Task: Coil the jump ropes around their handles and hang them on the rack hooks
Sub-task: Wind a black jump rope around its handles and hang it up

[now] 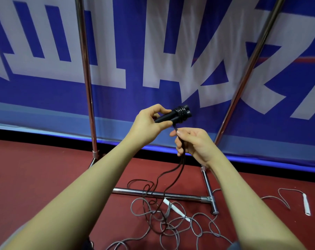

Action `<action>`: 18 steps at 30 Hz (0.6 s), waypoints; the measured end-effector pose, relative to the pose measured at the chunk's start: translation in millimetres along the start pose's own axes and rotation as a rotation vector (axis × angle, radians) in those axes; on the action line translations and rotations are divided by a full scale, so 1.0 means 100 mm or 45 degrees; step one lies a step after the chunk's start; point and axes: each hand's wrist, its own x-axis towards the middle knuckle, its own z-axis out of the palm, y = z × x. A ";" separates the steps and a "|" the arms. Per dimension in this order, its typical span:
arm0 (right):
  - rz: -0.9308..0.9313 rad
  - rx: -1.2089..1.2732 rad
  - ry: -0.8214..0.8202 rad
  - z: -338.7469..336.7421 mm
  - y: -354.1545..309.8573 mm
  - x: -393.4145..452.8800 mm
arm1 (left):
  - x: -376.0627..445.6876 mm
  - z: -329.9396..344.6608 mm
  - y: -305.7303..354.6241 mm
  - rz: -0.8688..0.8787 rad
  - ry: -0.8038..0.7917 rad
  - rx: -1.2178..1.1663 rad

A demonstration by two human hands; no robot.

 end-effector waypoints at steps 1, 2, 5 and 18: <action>0.012 0.020 -0.028 0.01 0.00 -0.01 | 0.00 -0.01 -0.03 0.001 0.013 0.023; 0.017 0.046 -0.058 0.02 0.01 -0.01 | 0.00 -0.01 -0.07 0.002 0.030 0.039; 0.026 0.149 -0.117 0.03 0.01 -0.02 | 0.00 -0.02 -0.15 0.006 0.053 0.060; -0.028 0.125 -0.034 -0.02 -0.09 -0.02 | 0.01 -0.12 -0.28 -0.023 -0.254 0.295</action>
